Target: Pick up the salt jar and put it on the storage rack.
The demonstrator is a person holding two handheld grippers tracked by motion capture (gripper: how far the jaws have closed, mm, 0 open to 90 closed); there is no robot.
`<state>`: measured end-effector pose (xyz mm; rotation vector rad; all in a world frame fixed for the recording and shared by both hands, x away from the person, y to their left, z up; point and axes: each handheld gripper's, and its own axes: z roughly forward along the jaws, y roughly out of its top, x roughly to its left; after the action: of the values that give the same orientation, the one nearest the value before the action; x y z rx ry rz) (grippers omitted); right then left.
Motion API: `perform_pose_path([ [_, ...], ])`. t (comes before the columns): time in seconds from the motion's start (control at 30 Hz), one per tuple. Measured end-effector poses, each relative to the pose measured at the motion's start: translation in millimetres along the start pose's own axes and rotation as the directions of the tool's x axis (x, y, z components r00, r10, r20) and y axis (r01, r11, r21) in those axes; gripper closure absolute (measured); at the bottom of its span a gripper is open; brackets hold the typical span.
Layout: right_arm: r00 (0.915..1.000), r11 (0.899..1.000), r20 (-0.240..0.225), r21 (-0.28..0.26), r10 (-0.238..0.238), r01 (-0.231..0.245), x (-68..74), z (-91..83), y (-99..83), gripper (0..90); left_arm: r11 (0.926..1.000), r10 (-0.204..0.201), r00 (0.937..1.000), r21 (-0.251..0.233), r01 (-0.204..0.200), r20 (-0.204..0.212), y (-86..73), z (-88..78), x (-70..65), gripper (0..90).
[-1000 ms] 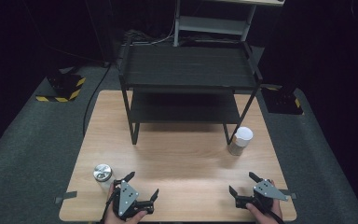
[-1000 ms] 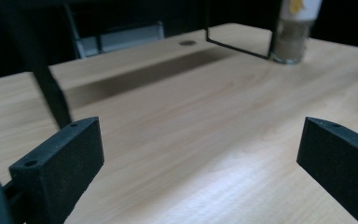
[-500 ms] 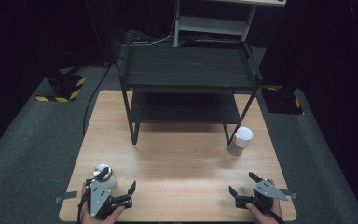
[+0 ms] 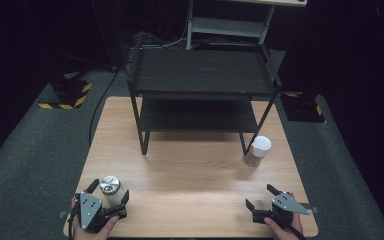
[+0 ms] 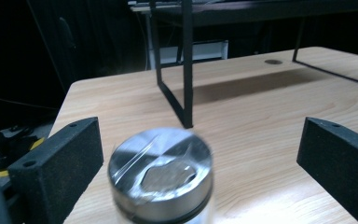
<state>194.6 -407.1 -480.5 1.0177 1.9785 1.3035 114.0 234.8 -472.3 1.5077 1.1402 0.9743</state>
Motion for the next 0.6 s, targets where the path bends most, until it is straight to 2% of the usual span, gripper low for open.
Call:
perform_pose_path([
  [0.33, 1.0, 1.0, -0.001, -0.004, 0.005, -0.005, -0.6, -0.4, -0.7, 0.6, 0.9987, -0.041, 0.9991, 0.03, 0.041, 0.012, -13.3, 5.7, 11.9, 0.5],
  [0.57, 1.0, 1.0, -0.001, -0.003, 0.008, -0.008, -1.1, -0.4, -0.6, 0.6, 0.9973, -0.059, 0.9982, 0.043, 0.059, 0.013, -20.2, 8.6, 13.7, 0.6],
  [0.6, 1.0, 1.0, -0.001, -0.004, 0.009, -0.009, -1.0, -0.4, -0.8, 0.6, 0.9974, -0.057, 0.9984, 0.044, 0.057, -0.002, -21.5, 8.5, 10.9, 0.5],
])
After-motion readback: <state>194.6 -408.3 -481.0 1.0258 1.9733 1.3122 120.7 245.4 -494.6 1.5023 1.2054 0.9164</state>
